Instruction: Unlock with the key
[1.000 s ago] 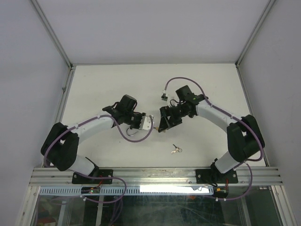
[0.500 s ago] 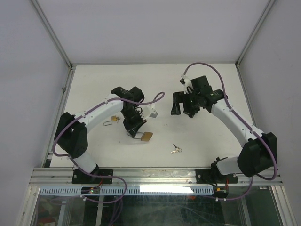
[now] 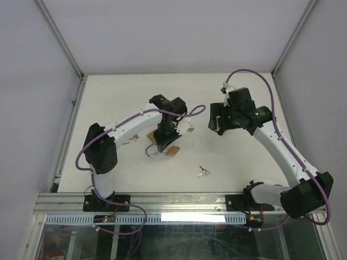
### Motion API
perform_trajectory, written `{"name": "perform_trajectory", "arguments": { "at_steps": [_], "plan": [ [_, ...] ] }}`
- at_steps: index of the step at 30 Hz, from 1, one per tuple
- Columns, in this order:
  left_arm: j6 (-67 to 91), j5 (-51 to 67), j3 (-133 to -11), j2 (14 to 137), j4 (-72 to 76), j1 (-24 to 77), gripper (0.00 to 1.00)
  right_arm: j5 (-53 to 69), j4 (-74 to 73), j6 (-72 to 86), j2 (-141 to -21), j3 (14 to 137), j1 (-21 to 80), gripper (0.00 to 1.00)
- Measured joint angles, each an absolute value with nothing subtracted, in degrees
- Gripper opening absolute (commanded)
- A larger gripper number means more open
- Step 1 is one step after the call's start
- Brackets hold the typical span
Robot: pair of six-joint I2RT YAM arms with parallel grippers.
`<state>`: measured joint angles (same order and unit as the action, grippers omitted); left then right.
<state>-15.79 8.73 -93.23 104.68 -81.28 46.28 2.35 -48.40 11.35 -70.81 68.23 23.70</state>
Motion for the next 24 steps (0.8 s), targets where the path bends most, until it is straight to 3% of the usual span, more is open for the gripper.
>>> {"name": "perform_trajectory", "arguments": {
  "at_steps": [8, 15, 24],
  "plan": [
    [-23.8, -0.6, -99.0, 110.7, -81.2, 47.5, 0.00, 0.3, -52.5, 12.1, -70.0, 71.5, 23.7, 0.86],
    [-27.7, -10.5, -84.0, 98.4, -81.8, 46.3, 0.00, -0.1, -52.9, 12.8, -69.2, 71.8, 23.9, 0.86],
    [-27.0, -16.1, -73.2, 89.0, -82.1, 37.4, 0.00, -0.2, -53.0, 12.7, -69.9, 74.0, 25.9, 0.86]
  ]
}}
